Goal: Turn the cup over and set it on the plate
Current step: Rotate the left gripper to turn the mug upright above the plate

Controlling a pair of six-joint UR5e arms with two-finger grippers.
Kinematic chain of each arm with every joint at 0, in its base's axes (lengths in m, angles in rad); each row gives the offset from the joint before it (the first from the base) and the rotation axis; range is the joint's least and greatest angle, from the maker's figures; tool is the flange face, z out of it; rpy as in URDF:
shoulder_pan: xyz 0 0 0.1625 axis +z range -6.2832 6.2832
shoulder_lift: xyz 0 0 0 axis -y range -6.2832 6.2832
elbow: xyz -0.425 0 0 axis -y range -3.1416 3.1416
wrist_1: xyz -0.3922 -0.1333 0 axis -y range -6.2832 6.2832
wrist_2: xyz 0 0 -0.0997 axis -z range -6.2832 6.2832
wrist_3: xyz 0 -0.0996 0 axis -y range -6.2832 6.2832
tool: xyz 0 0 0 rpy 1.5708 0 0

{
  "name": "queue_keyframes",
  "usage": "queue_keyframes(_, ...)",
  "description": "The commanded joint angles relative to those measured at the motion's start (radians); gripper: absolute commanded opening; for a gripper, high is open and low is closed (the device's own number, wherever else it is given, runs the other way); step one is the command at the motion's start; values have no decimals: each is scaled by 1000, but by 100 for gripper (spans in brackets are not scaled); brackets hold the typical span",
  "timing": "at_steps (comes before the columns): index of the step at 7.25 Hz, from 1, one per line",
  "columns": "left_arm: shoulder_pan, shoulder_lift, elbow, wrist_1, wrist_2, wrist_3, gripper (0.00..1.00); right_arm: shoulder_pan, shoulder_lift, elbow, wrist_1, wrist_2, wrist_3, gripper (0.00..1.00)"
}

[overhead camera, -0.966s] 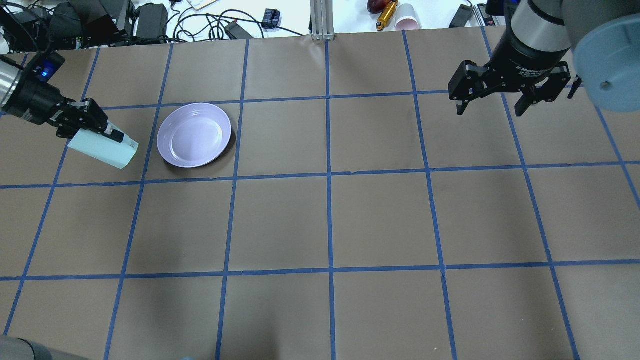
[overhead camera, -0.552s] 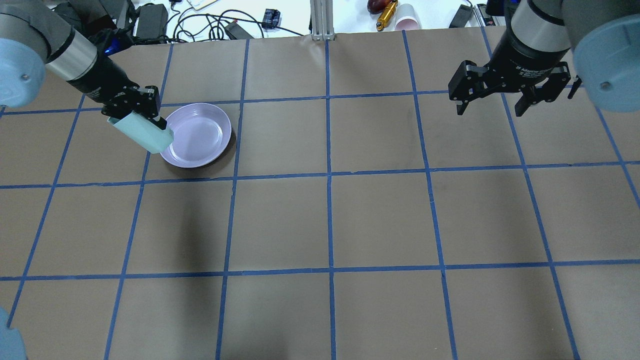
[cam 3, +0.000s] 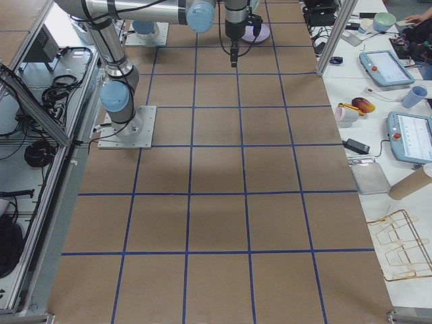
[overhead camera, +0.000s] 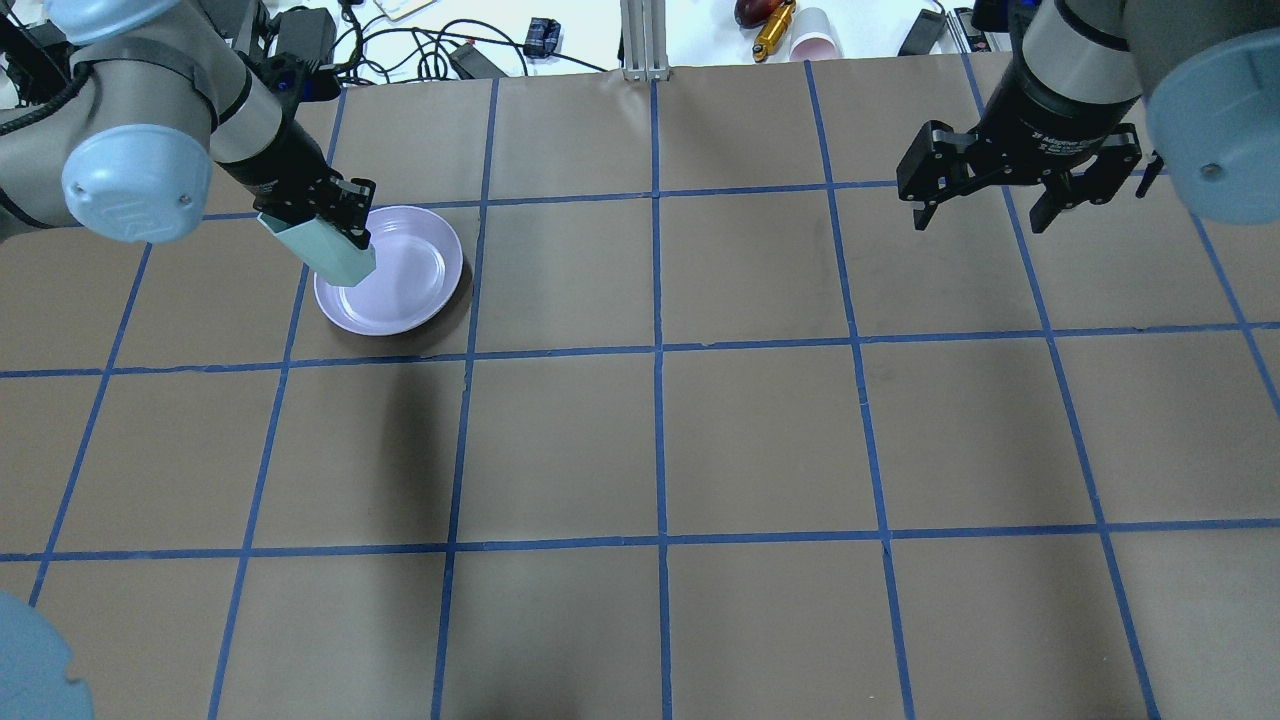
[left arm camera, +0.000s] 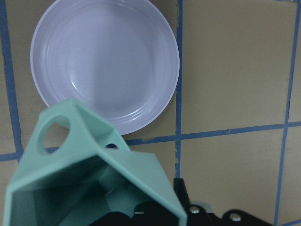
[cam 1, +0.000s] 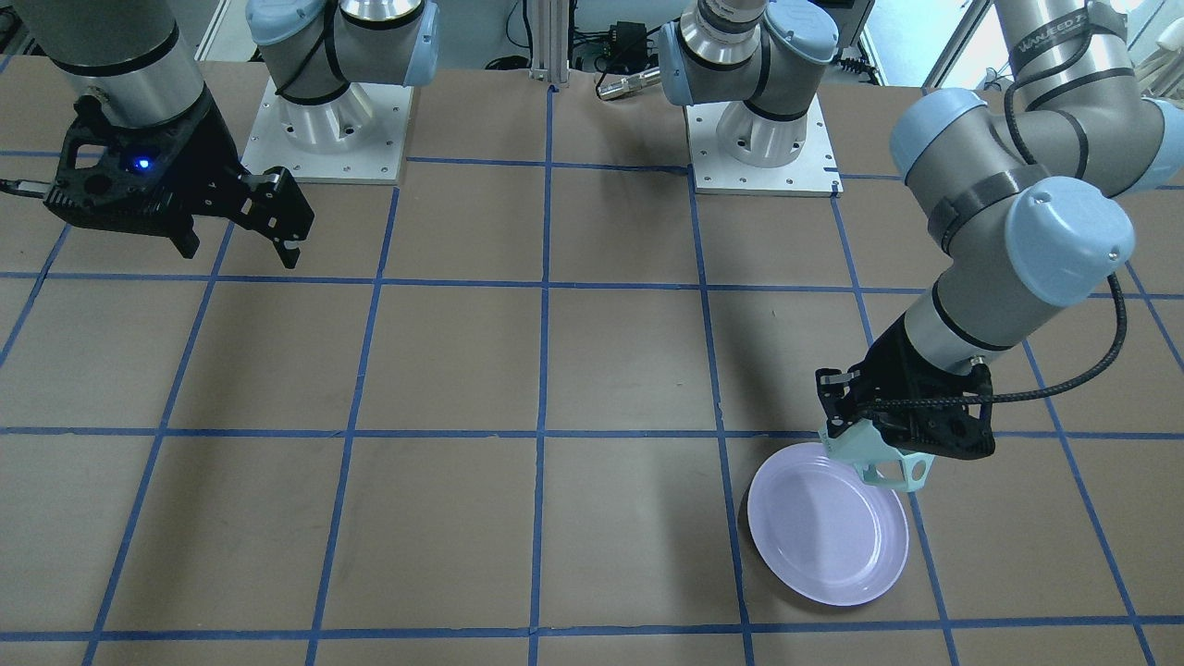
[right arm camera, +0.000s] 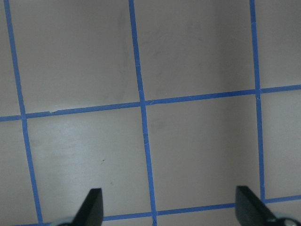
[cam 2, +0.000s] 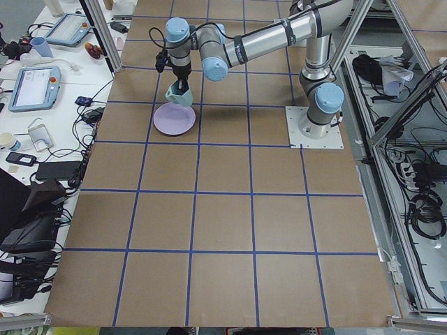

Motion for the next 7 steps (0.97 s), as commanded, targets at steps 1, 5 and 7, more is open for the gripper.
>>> queue_keyframes(1, -5, -3, -86, 171, 24, 54, 0, 0, 1, 0, 0, -1, 0, 100)
queue_keyframes(5, -43, -45, -134, 333, 95, 261, 0, 0, -1, 0, 0, -1, 0, 100)
queue_keyframes(7, -47, -63, -135, 357, 96, 267, 0, 0, -1, 0, 0, 0, 0, 100)
